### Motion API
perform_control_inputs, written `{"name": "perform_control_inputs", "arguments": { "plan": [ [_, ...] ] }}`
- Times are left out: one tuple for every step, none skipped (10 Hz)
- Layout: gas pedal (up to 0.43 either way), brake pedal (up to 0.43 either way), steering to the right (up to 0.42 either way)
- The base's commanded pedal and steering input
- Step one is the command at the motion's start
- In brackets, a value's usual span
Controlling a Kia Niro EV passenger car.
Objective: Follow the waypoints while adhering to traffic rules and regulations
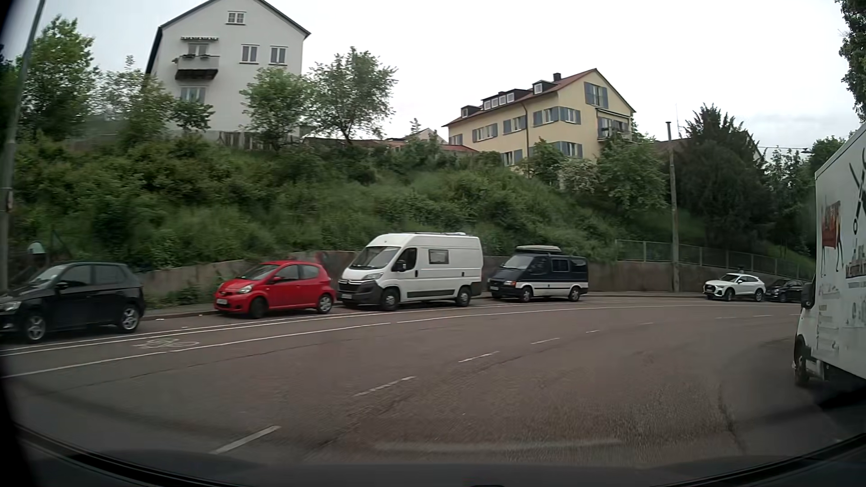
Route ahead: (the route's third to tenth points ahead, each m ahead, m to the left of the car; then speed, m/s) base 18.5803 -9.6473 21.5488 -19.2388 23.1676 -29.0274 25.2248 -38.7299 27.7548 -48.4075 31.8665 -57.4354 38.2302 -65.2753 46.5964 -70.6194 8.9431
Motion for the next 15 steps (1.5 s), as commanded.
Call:
{"name": "perform_control_inputs", "arguments": {
  "plan": [
    [0.02,0.0,0.233],
    [0.028,0.0,0.234],
    [0.039,0.0,0.233],
    [0.039,0.0,0.232],
    [0.039,0.0,0.231],
    [0.039,0.0,0.229],
    [0.039,0.0,0.23],
    [0.039,0.0,0.23],
    [0.039,0.0,0.231],
    [0.039,0.0,0.232],
    [0.039,0.0,0.233],
    [0.047,0.0,0.233],
    [0.047,0.0,0.233],
    [0.047,0.0,0.232],
    [0.047,0.0,0.229]
  ]
}}
